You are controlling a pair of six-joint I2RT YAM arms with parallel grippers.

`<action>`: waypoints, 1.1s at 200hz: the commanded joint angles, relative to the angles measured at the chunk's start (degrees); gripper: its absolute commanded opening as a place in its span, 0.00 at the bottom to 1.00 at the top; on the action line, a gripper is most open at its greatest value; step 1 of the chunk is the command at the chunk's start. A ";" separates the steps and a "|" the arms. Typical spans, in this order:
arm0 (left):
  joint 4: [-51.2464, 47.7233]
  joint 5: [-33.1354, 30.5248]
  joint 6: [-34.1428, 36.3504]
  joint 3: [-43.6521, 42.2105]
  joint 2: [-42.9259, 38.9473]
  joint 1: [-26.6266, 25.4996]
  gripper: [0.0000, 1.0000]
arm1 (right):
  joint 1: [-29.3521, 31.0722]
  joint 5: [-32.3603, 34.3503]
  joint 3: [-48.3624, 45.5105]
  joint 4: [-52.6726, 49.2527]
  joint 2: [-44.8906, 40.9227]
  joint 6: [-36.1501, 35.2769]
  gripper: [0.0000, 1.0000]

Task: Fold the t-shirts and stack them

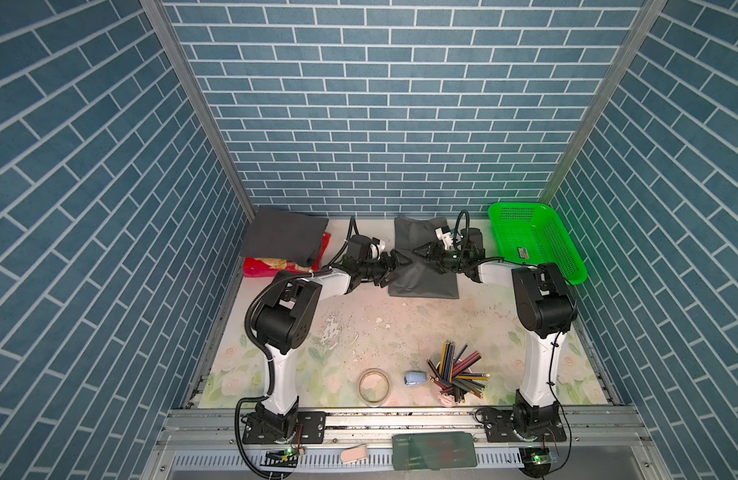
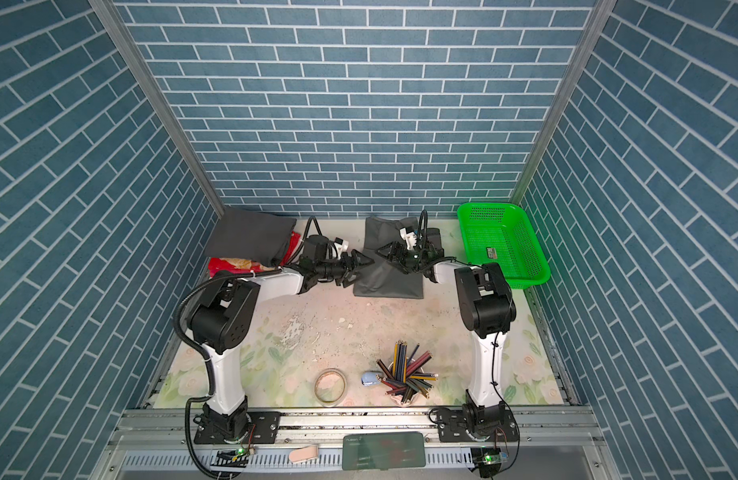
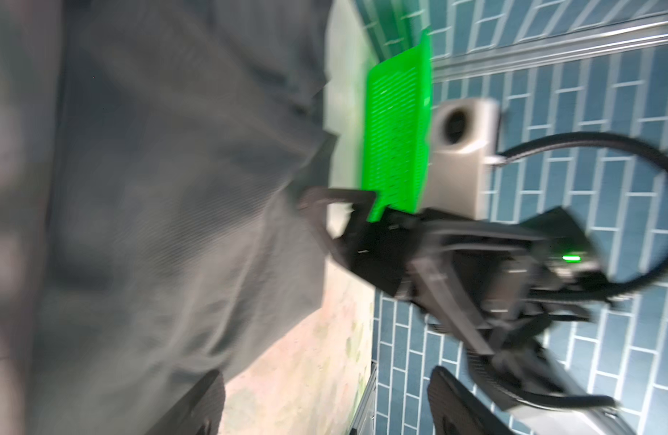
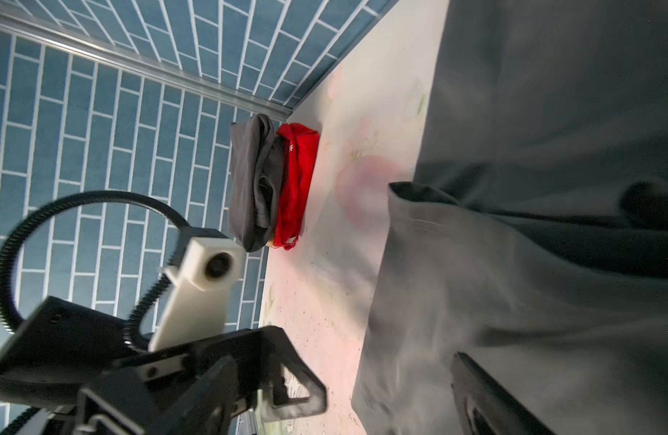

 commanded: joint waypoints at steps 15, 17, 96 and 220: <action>-3.79 -1.19 3.49 -2.36 -4.46 2.20 0.86 | -0.01 -2.03 6.06 3.16 6.81 1.01 0.90; -3.94 -1.21 3.64 -2.55 -4.61 2.21 0.86 | -0.06 -1.99 6.65 2.71 7.20 0.70 0.90; -14.40 -8.72 13.76 -6.22 -7.28 2.63 0.86 | -2.71 -1.77 17.75 -7.79 12.12 -4.98 0.91; -37.08 -37.00 32.00 3.09 -9.50 -6.27 0.86 | -6.05 25.65 -13.21 -36.03 -25.16 -19.53 0.97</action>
